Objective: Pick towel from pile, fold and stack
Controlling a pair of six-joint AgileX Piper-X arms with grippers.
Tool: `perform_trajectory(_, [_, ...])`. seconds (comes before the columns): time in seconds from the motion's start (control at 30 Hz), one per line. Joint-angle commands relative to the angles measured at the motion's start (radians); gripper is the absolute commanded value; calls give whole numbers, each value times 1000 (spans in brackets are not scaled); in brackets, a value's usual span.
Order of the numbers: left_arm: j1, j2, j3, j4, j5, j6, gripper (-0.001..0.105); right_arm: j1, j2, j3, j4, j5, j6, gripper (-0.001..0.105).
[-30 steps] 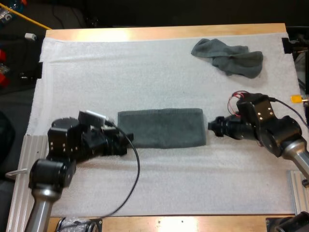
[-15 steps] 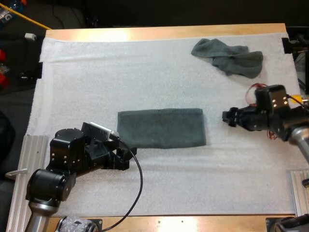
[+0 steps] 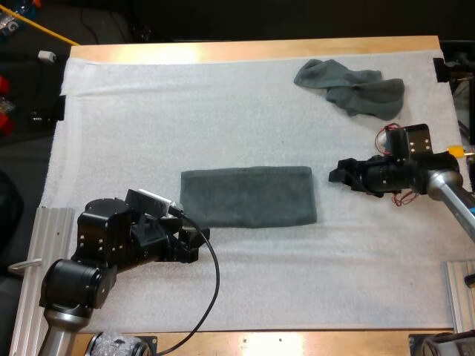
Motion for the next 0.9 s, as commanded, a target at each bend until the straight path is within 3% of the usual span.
perform_trajectory(0.0, [-3,0,-6,1,-6,0,62,6,13,-8,-26,-39,8,62])
perform_trajectory(0.17, [-3,0,-6,1,-6,0,62,52,58,-8,-47,-43,16,62])
perform_trajectory(0.47, [-3,0,-6,1,-6,0,62,162,147,-8,-152,-42,164,62])
perform_trajectory(0.77, [-3,0,-6,4,-2,0,62,259,186,-8,-201,-31,238,61])
perform_trajectory(0.83, [-3,0,-6,9,-2,0,62,263,185,-8,-195,-5,257,55])
perform_trajectory(0.87, [-3,0,-6,9,-1,0,62,262,184,-8,-192,17,277,47])
